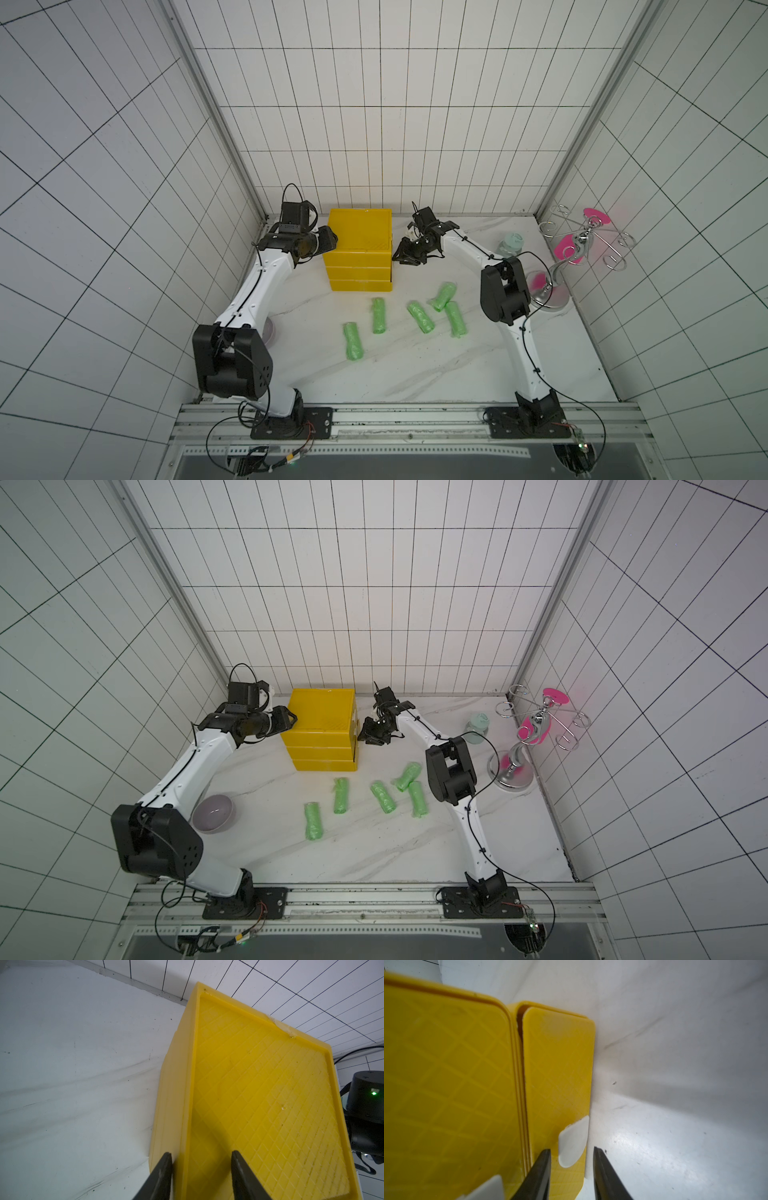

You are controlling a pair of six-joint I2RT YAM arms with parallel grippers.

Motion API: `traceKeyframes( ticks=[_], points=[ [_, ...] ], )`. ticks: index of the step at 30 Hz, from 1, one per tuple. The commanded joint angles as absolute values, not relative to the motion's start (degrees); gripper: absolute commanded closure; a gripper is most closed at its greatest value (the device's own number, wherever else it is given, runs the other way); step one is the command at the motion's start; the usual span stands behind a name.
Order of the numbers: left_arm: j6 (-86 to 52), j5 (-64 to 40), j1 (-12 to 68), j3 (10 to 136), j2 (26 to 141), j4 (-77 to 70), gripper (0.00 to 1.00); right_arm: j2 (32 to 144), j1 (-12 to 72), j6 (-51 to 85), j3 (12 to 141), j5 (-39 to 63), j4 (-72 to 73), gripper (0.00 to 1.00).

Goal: Sort the rolls of trash bags by color and place them into the drawer
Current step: Close the drawer in the storage box, then open the drawer in the storage box.

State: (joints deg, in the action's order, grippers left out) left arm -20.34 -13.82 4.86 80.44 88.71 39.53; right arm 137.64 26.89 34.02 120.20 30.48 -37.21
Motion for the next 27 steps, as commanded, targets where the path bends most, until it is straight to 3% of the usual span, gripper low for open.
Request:
traceKeyframes(
  ticks=[1,10,20,27],
  points=[
    [-19.51,-15.29,5.31,79.5,91.22,42.63,0.55,140.44,27.3,33.86,124.44,29.59,-39.51,0.64],
    [-19.51,-15.37,5.36,79.48,91.23,42.64,0.55,142.21,27.6,32.37,126.16,23.96,-43.91,0.73],
    [-19.5,-15.12,4.88,79.37,91.08,42.8,0.55,136.18,26.34,29.56,122.34,18.91,-45.03,0.9],
    [-19.29,-15.03,4.42,79.84,91.36,42.88,0.55,130.9,22.41,25.7,117.25,15.94,-46.35,0.92]
  ],
)
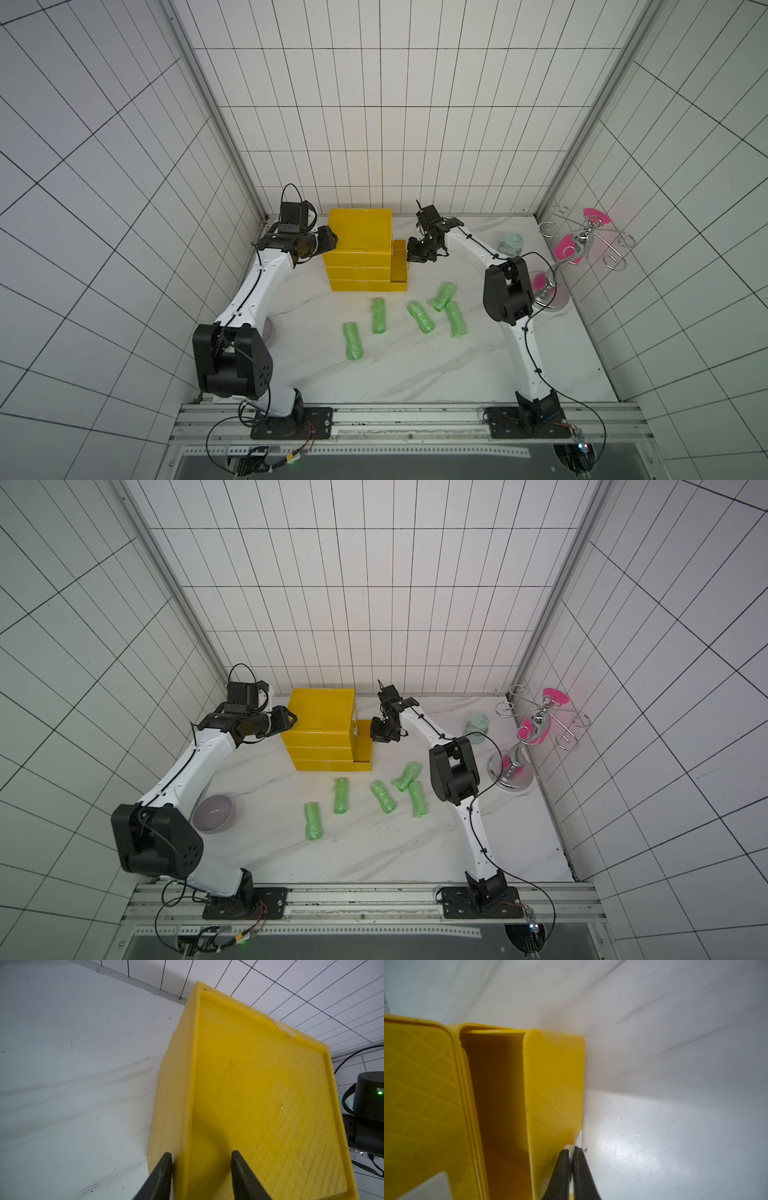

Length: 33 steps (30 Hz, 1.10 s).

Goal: Sort the rolls of trash bags by color and place them into the drawer
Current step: Open the drawer in the storage box.

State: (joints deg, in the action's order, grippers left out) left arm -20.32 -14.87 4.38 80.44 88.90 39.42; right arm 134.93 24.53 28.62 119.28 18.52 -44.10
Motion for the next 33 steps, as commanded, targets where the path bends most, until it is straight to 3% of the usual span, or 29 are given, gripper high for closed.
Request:
traceKeyframes(
  ticks=[1,18,26,33],
  points=[
    [-19.25,-15.03,4.41,79.86,91.41,42.93,0.55,130.37,21.7,25.13,116.45,15.51,-46.67,0.92],
    [-19.22,-14.84,4.37,79.72,91.46,43.06,0.55,127.04,16.55,22.66,109.7,14.61,-46.14,0.91],
    [-19.38,-14.72,4.38,80.31,91.23,43.24,0.51,125.5,16.52,22.68,109.77,13.97,-45.91,0.68],
    [-20.29,-13.3,4.33,81.47,89.17,42.94,0.39,120.99,16.78,22.33,108.74,11.09,-46.06,0.58]
  ],
)
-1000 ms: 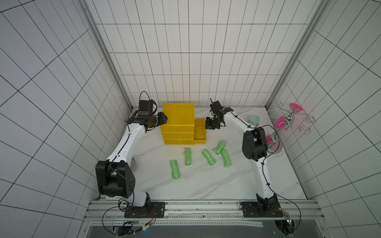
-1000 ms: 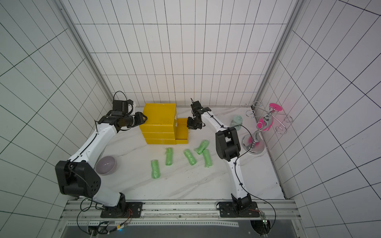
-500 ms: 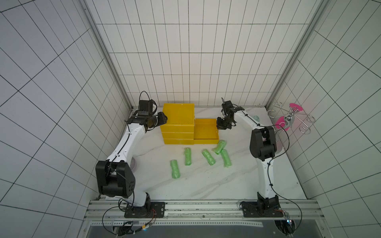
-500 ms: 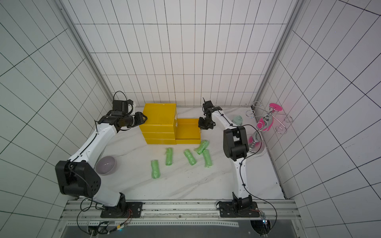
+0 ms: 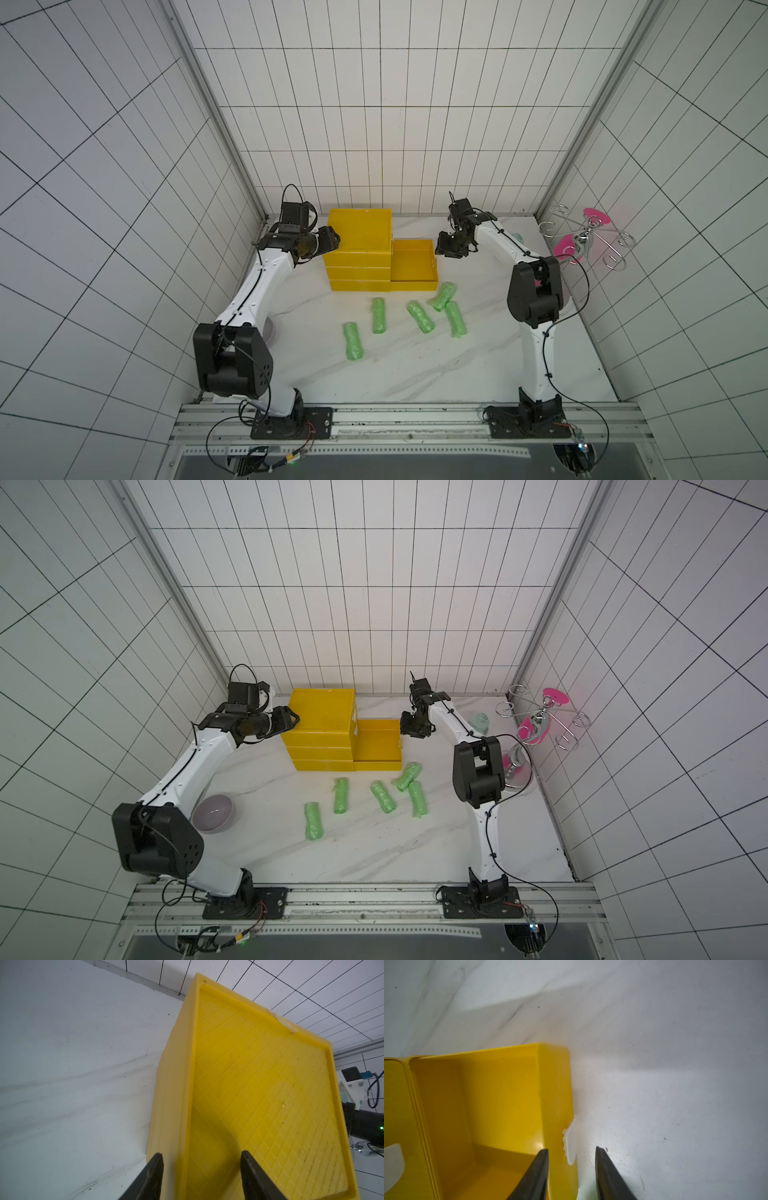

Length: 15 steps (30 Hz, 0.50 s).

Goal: Sort the rolls of trash bags by color and place them into the drawer
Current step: Open the drawer in the storage box, then pick up the roll of trash bags from the center of the board.

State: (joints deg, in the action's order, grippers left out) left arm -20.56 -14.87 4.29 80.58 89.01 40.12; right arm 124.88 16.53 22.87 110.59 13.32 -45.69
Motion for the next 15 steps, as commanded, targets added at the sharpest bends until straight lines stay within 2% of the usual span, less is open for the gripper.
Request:
traceKeyframes(
  ticks=[1,15],
  points=[
    [-20.58,-13.12,4.39,81.46,88.76,42.66,0.39,120.13,16.78,22.24,108.4,10.84,-46.11,0.57],
    [-23.32,-9.69,4.35,77.76,76.01,40.69,0.38,104.44,18.46,19.61,97.12,8.95,-43.23,0.5]
  ],
)
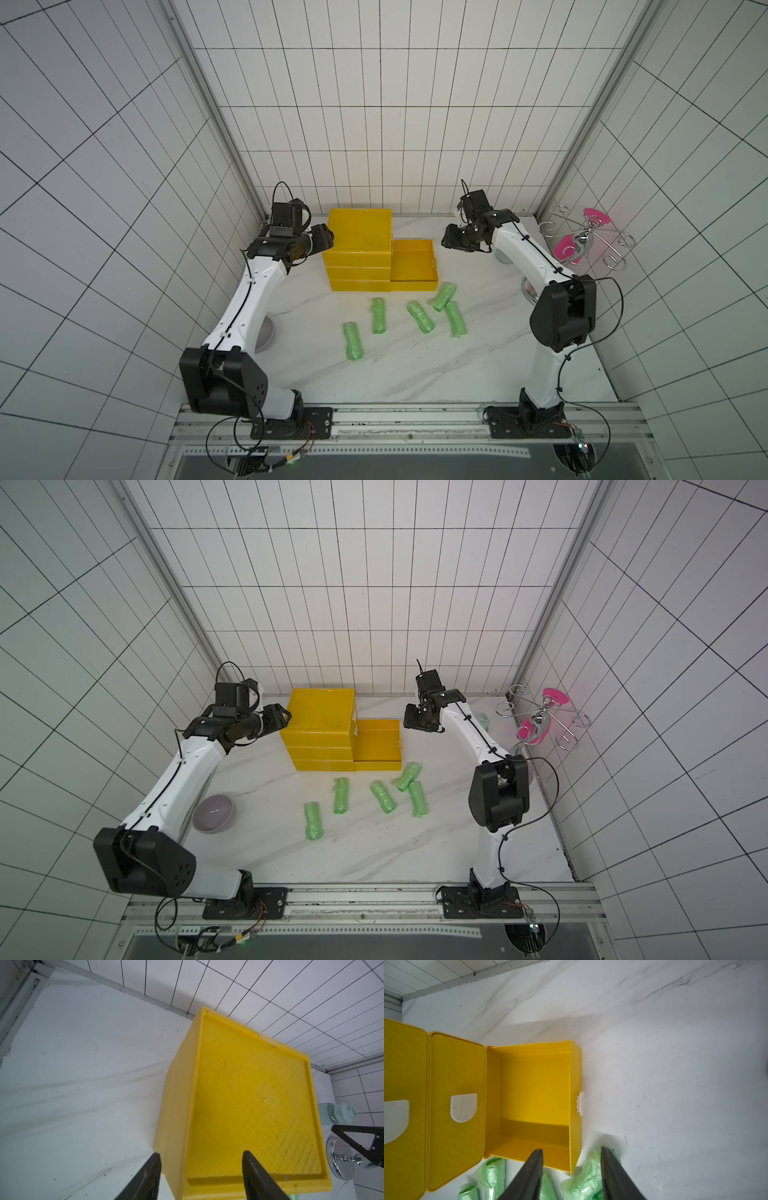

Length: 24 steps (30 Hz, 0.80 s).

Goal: Sort the rolls of trash bags by color and place them into the drawer
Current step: Pick up the roll of trash bags from the center of the board.

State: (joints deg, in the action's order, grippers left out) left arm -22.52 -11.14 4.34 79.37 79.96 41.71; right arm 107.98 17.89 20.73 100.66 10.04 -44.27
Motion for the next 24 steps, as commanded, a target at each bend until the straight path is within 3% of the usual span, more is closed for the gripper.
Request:
traceKeyframes(
  ticks=[1,15,24],
  points=[
    [-23.54,-9.71,4.37,76.98,74.69,40.84,0.38,103.11,18.58,19.47,95.85,8.97,-42.99,0.5],
    [-28.65,-11.46,10.25,58.8,59.66,43.33,0.4,91.35,20.47,18.02,76.21,6.95,-42.67,0.51],
    [-34.73,-11.59,15.65,48.61,54.13,42.2,0.41,91.59,21.58,18.37,65.34,7.38,-39.26,0.51]
  ],
)
